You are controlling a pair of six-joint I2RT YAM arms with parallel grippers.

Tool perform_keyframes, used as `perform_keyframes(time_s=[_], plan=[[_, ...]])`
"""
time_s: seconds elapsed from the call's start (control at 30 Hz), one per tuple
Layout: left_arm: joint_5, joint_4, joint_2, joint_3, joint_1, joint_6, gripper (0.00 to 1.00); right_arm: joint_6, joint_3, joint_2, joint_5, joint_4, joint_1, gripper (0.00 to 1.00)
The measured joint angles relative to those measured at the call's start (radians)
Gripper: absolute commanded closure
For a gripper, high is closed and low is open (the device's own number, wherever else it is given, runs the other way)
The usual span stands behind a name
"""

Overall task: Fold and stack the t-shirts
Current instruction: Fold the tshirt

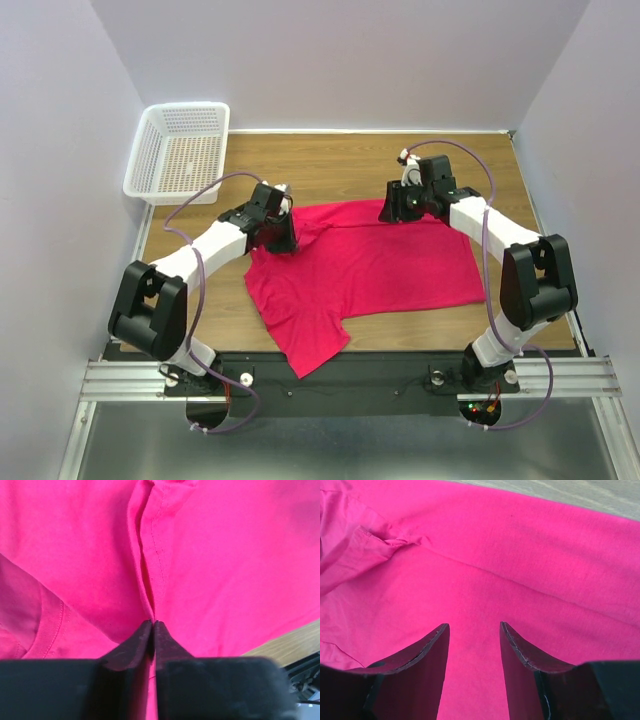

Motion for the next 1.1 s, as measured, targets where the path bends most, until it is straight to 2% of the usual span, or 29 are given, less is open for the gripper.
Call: perform_keyframes(time_s=[0.03, 0.07, 0.1, 0.13, 0.23, 0.33, 0.43, 0.53, 0.57, 0.63, 0.83, 0.93, 1.1], plan=[[0.001, 0.008, 0.003, -0.011, 0.0, -0.003, 0.72, 0.0, -0.003, 0.0, 0.0, 0.002, 0.0, 0.49], [0.003, 0.014, 0.007, -0.023, 0.0, -0.007, 0.6, 0.0, -0.006, 0.0, 0.0, 0.002, 0.0, 0.49], [0.004, 0.017, 0.01, -0.032, 0.0, -0.008, 0.52, 0.0, -0.008, 0.0, 0.0, 0.001, 0.0, 0.49], [0.005, 0.019, 0.013, -0.04, 0.0, -0.014, 0.39, 0.0, -0.012, 0.0, 0.0, 0.002, 0.0, 0.49], [0.0, 0.019, 0.014, -0.05, 0.0, -0.018, 0.3, 0.001, -0.014, 0.001, 0.0, 0.0, 0.0, 0.49], [-0.025, 0.023, -0.004, -0.05, 0.017, -0.017, 0.3, 0.003, -0.014, 0.002, -0.001, 0.0, 0.0, 0.49], [-0.041, 0.032, -0.03, -0.048, 0.079, -0.001, 0.3, 0.013, -0.001, 0.021, -0.006, -0.001, 0.003, 0.49], [-0.068, 0.051, -0.02, -0.019, 0.181, 0.027, 0.4, 0.022, 0.052, 0.073, 0.005, -0.002, 0.028, 0.49], [-0.077, 0.054, -0.013, -0.011, 0.193, 0.035, 0.4, 0.023, 0.064, 0.084, 0.011, -0.002, 0.035, 0.5], [-0.105, 0.07, 0.046, 0.035, 0.251, 0.056, 0.41, 0.027, 0.111, 0.127, 0.027, 0.002, 0.077, 0.5], [-0.144, 0.117, 0.252, 0.171, 0.301, 0.099, 0.46, 0.054, 0.241, 0.248, 0.09, 0.044, 0.188, 0.58], [-0.152, 0.121, 0.314, 0.201, 0.315, 0.108, 0.49, 0.076, 0.286, 0.306, 0.142, 0.063, 0.197, 0.61], [-0.159, 0.129, 0.371, 0.223, 0.327, 0.115, 0.59, 0.106, 0.31, 0.376, 0.24, 0.078, 0.174, 0.62]])
